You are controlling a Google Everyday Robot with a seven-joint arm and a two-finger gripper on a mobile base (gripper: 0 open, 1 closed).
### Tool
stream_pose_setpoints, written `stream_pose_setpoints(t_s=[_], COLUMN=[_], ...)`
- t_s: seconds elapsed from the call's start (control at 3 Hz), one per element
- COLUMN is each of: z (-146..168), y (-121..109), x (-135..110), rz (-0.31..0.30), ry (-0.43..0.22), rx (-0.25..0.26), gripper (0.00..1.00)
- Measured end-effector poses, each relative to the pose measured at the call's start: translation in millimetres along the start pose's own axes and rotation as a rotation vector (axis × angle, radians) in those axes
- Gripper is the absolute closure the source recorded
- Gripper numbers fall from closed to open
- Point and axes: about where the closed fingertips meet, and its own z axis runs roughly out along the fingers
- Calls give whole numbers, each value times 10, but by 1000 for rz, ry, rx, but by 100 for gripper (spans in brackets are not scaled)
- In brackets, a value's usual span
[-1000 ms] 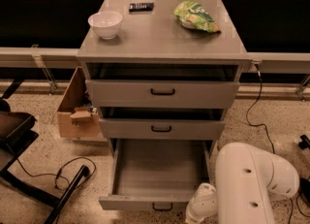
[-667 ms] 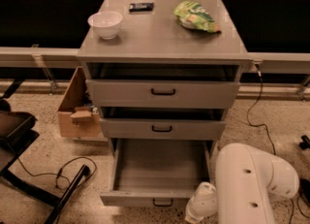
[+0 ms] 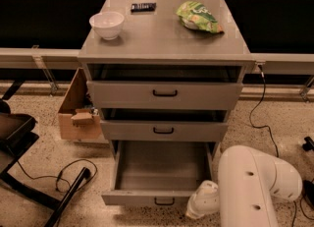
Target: Close bottom drawer
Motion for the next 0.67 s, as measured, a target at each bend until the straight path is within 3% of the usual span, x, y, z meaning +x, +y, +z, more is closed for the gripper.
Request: stream_pose_setpoints(t_s=[0.33, 0.67], z=[-59, -204], y=[-171, -516], x=[-67, -222], rz=[-10, -38], ry=[-22, -60], rx=[37, 108], gripper=[100, 100])
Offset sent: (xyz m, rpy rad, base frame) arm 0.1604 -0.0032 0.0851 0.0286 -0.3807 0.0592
